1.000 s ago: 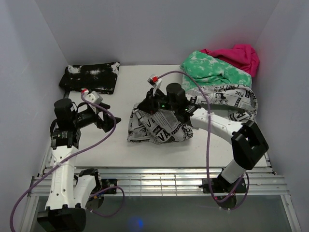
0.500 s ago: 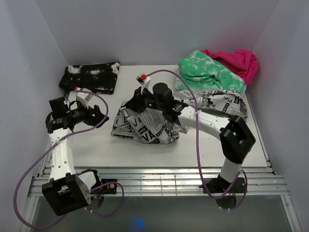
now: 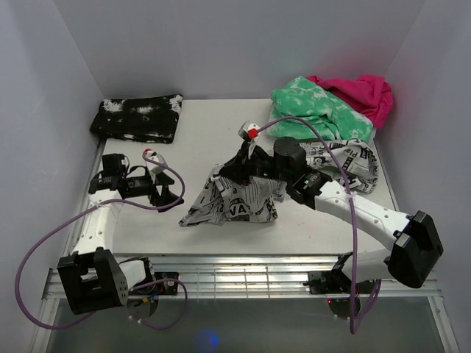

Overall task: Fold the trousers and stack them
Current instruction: Move the trousers to the center of the board

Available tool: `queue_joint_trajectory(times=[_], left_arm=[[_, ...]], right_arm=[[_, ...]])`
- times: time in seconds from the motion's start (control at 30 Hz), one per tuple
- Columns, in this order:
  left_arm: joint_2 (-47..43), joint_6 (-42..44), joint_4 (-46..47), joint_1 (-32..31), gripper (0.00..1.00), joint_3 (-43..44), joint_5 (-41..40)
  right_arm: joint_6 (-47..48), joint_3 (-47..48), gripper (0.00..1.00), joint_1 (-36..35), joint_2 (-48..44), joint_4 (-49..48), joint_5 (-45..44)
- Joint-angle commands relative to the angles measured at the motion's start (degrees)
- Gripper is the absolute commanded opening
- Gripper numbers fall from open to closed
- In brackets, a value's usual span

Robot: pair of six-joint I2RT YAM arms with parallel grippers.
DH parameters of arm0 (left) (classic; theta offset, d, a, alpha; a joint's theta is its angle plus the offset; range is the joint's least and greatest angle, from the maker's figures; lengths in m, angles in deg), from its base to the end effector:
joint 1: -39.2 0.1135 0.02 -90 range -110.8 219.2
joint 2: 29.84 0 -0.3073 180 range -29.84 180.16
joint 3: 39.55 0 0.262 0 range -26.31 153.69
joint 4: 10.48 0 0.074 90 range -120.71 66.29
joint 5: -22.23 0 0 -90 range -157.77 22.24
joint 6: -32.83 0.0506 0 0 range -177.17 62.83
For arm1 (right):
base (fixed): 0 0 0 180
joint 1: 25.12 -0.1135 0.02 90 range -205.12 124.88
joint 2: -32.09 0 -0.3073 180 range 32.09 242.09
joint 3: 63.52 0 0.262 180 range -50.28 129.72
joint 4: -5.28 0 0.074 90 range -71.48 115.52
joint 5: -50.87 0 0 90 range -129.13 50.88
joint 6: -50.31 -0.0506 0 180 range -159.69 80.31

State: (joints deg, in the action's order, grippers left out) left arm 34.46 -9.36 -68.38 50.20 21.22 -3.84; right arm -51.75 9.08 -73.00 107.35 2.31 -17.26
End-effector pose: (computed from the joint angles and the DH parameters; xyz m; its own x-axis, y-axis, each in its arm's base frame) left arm 0.1994 -0.0075 0.2898 -0.3287 0.2678 -0.9057 0.8656 0.4689 -0.1755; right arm 0.2036 0.2533 0.3992 -0.1925 0.0762 -0.9783 -0.9182 0.3376 0.2070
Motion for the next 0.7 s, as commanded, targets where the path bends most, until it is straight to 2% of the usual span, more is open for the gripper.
queue_joint_trajectory(times=[0.0, 0.03, 0.07, 0.1, 0.13, 0.23, 0.27, 0.33, 0.37, 0.4, 0.47, 0.5, 0.53, 0.67], left_arm=[[1.2, 5.8, -1.0, -3.5, 0.98, 1.6, 1.7], [1.5, 5.9, -0.9, -4.0, 0.98, 1.6, 1.0], [1.9, 6.1, -0.8, -4.3, 0.98, 1.7, 0.0], [2.1, 6.2, -0.8, -4.8, 0.98, 1.7, -0.5], [2.4, 6.5, -0.8, -4.9, 0.98, 1.8, -1.2], [3.1, 7.6, -0.6, -6.1, 0.98, 1.3, -4.5], [3.2, 7.6, 0.0, -6.3, 0.98, 1.2, -5.1], [3.6, 7.4, 0.5, -6.8, 0.98, 0.9, -6.0], [3.7, 7.0, 1.3, -7.0, 0.98, 0.8, -6.0], [3.9, 5.9, 1.9, -7.3, 0.98, 0.9, -6.0], [4.3, 5.1, 2.5, -7.5, 0.98, 1.6, -5.6], [4.5, 4.6, 2.7, -7.8, 0.98, 2.0, -5.3], [4.7, 3.4, 2.9, -7.9, 0.98, 2.3, -5.0], [4.8, 2.0, 3.3, -8.1, 0.98, 3.8, -3.7]], right_arm=[[3.7, -0.6, 0.28, 0.7, 2.0, 4.9, 2.3], [4.1, 0.3, 0.49, 1.1, 2.6, 7.4, 3.5], [4.4, 1.5, 0.9, 2.9, 3.0, 10.1, 5.2], [4.9, 2.9, 0.99, 4.2, 2.9, 13.1, 5.1], [5.9, 5.3, 0.97, 5.9, 2.3, 16.7, 5.1], [8.7, 10.0, 0.97, 18.8, -1.2, 20.8, 9.6], [11.1, 12.1, 0.97, 26.0, -1.1, 24.9, 11.4], [20.0, 17.7, 0.98, 31.9, 0.1, 33.3, 13.4], [29.0, 22.0, 0.98, 37.2, 1.5, 41.4, 12.2], [33.6, 23.3, 0.98, 39.9, 2.1, 44.9, 11.8], [41.3, 24.1, 1.0, 45.6, 3.4, 49.6, 9.5], [47.8, 23.5, 1.0, 52.4, 4.0, 52.2, 9.1], [50.1, 23.3, 0.96, 55.7, 4.5, 53.1, 9.4], [63.4, 28.2, 0.91, 70.7, 12.1, 62.9, 14.7]])
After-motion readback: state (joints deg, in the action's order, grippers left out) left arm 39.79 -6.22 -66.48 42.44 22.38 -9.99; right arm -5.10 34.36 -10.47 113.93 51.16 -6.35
